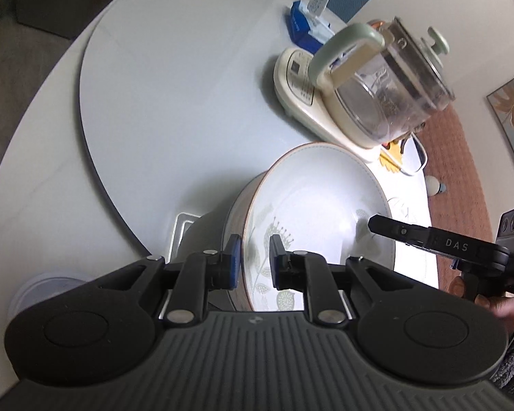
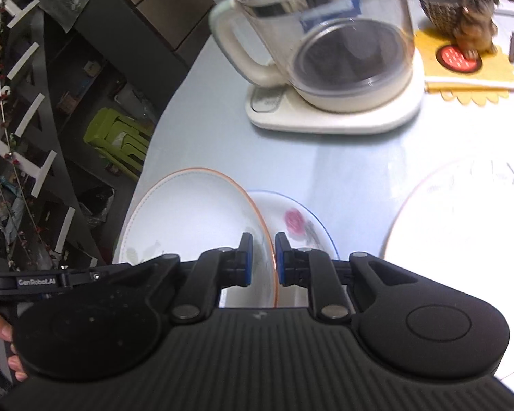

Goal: Organize plates and bowls

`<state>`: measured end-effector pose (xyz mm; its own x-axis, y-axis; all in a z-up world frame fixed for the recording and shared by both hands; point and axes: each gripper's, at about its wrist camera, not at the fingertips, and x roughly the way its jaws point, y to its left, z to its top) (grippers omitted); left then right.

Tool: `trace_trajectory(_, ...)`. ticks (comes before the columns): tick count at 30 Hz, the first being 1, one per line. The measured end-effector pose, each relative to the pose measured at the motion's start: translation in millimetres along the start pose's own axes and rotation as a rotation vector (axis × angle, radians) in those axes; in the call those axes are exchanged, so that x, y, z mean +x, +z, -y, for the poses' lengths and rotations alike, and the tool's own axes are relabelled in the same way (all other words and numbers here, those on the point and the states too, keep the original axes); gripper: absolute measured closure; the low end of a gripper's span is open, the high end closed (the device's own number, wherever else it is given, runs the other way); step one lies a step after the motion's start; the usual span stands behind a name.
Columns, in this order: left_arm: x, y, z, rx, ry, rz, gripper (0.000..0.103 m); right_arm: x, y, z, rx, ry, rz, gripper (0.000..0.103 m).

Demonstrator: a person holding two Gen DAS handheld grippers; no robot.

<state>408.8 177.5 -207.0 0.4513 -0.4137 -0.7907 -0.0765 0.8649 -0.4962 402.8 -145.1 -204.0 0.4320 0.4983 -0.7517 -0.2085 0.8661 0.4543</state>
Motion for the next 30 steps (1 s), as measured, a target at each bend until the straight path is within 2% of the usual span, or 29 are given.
trace_trajectory(14,27.8,8.9,17.5,0.044,0.050,-0.069,0.084,11.1,-6.1,9.8,-0.046,-0.059,-0.033,0.086)
trace_trajectory(30,37.4,9.9,21.2,0.048,0.090,-0.085,0.084,22.9,-6.4,10.3,-0.067,-0.080,-0.055,0.086)
